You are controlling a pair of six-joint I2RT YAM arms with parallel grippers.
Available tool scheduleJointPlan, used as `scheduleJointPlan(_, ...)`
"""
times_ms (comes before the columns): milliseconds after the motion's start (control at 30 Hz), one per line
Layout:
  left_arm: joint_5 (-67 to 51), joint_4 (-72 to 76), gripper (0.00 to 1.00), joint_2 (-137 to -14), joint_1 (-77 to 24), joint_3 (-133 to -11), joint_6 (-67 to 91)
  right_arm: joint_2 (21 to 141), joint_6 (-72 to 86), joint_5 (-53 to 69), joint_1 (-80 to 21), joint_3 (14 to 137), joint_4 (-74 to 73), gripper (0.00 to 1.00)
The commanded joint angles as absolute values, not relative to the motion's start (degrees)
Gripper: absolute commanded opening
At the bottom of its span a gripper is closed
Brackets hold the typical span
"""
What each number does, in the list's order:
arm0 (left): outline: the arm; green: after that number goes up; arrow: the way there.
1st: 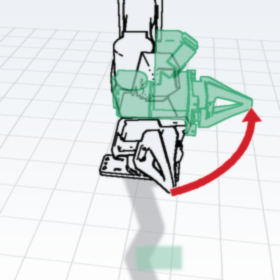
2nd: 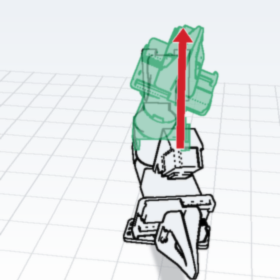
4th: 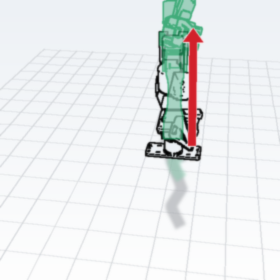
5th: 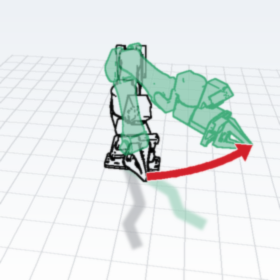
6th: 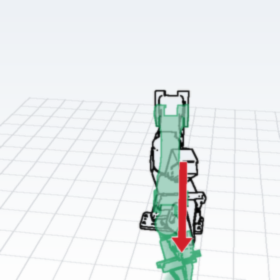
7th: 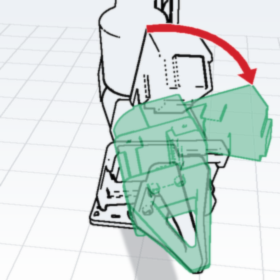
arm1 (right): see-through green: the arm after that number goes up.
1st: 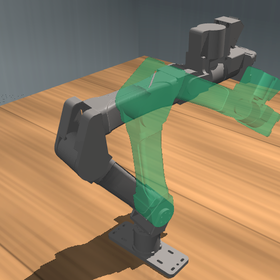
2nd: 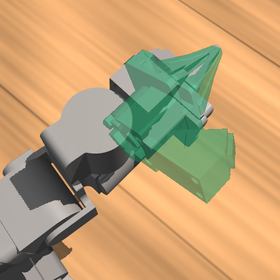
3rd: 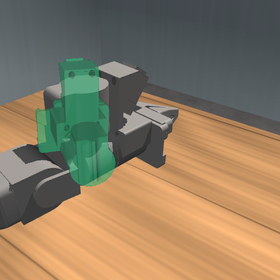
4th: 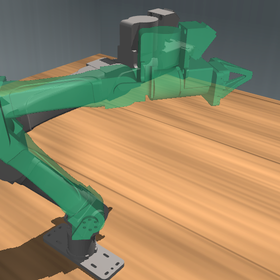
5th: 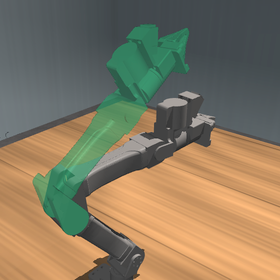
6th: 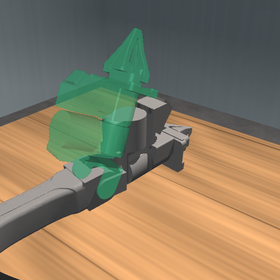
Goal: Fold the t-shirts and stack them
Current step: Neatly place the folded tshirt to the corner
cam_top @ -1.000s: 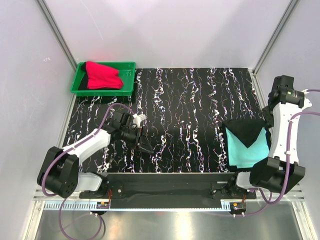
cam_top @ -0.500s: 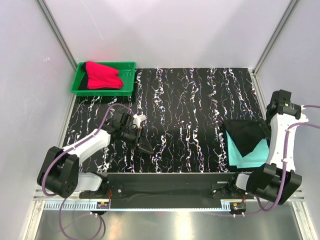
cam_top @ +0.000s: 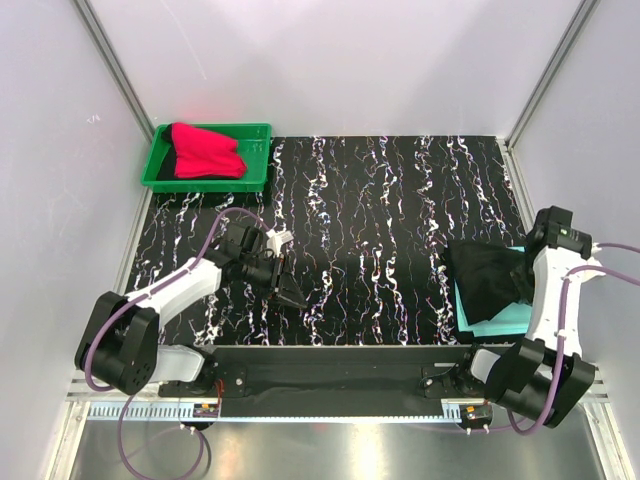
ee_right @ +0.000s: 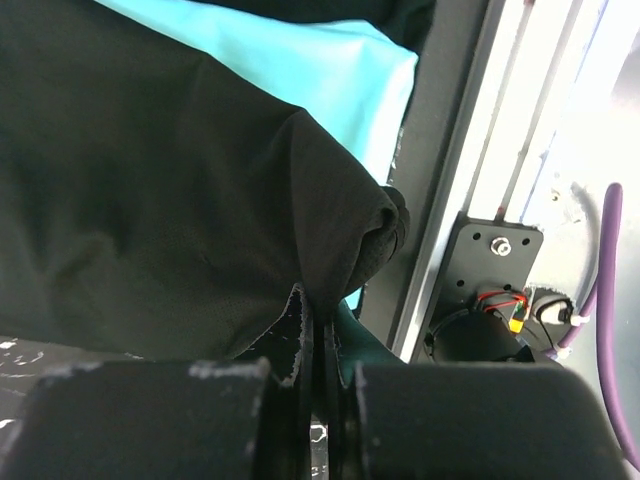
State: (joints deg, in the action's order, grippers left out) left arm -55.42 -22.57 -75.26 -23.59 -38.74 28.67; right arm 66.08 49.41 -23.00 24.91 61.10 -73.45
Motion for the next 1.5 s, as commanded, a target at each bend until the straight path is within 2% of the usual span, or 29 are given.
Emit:
scheduleJointPlan(0,-57.7,-20.8,0.26,-75.5,-23.3,-38.1,27.9,64.2,51.7,-24.7,25.7,59.0,-74.7,0.02)
scheduleJointPlan(267,-57.8,-20.6,0.26,-76.0,-23.1,-38.8,28.2,65.7,50.3,-27.2,26.0,56.1,-70.8,0.05)
scheduleJointPlan(467,-57.9,-20.4,0.25,-76.6,-22.9,-38.6,28.1,67.7,50.0,-28.3,28.6,54.8,-68.2,0.17)
scheduleJointPlan(633,-58.2,-20.3,0.25,-75.3,-22.9,-37.9,28.5,66.8,49.7,-34.2,31.7,57.3,-67.8,0.55)
scheduleJointPlan(700,-57.8,-20.3,0.25,-74.9,-22.8,-37.4,28.5,65.5,49.0,-34.6,31.8,59.0,-67.3,0.65)
scheduleJointPlan(767,-58.0,-20.0,0.25,-74.9,-22.8,-37.3,28.6,64.7,48.6,-29.2,31.8,59.8,-66.9,0.73)
scheduleJointPlan(900,-58.1,-19.7,0.25,-75.7,-22.8,-38.3,28.9,62.8,47.0,-16.7,30.3,59.7,-63.4,0.72)
scheduleJointPlan(1067,-57.5,-19.2,0.25,-75.6,-22.8,-38.6,29.9,59.9,48.0,-15.8,29.8,55.7,-63.8,0.69)
scheduleJointPlan(1167,-57.4,-19.1,0.24,-75.6,-22.8,-38.0,30.1,57.5,53.9,-20.6,29.8,53.9,-68.6,0.77)
scheduleJointPlan(1233,-57.0,-18.9,0.24,-75.1,-22.8,-37.8,30.7,54.3,58.4,-23.1,30.0,51.9,-68.6,0.99)
scheduleJointPlan(1467,-56.1,-18.5,0.24,-74.0,-22.8,-37.5,32.3,54.2,65.0,-19.5,30.6,46.5,-64.3,1.00)
